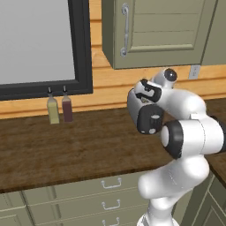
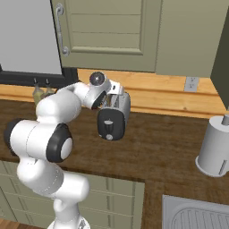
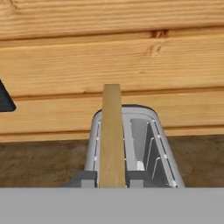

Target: Start the toaster. Once the lever pops up, take the bread to the plate on the dining counter.

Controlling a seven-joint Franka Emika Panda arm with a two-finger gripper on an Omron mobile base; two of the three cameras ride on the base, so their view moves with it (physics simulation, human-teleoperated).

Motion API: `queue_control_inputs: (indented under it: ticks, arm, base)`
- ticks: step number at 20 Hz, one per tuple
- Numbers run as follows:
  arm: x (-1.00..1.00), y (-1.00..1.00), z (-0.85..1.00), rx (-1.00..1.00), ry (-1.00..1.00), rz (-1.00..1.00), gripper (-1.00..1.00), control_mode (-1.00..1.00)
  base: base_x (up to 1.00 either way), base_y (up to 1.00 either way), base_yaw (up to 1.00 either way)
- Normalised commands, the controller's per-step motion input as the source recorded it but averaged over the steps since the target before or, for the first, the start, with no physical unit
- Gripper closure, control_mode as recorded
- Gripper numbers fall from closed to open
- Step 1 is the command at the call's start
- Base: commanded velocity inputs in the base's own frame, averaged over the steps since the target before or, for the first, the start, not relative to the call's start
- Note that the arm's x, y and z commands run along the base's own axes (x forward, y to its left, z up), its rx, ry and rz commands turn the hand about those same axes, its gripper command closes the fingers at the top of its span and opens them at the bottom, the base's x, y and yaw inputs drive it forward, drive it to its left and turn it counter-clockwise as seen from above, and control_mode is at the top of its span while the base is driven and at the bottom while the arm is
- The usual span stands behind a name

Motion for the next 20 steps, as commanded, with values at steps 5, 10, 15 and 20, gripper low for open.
queue_control_inputs:
  ticks: [5,10,15,20]
  arm:
    - [-0.28,0.0,0.03,0.0,-0.22,-0.02,1.0,-1.0]
    - [-0.47,0.0,0.57,0.0,-0.03,-0.01,1.0,-1.0]
    - [-0.57,0.0,0.86,0.0,0.1,-0.05,1.0,-1.0]
    - [-0.72,0.0,0.68,-0.02,0.24,-0.04,1.0,-1.0]
  base:
    - [0.0,0.0,0.0]
    - [0.0,0.0,0.0]
    - [0.0,0.0,0.0]
    - [0.0,0.0,0.0]
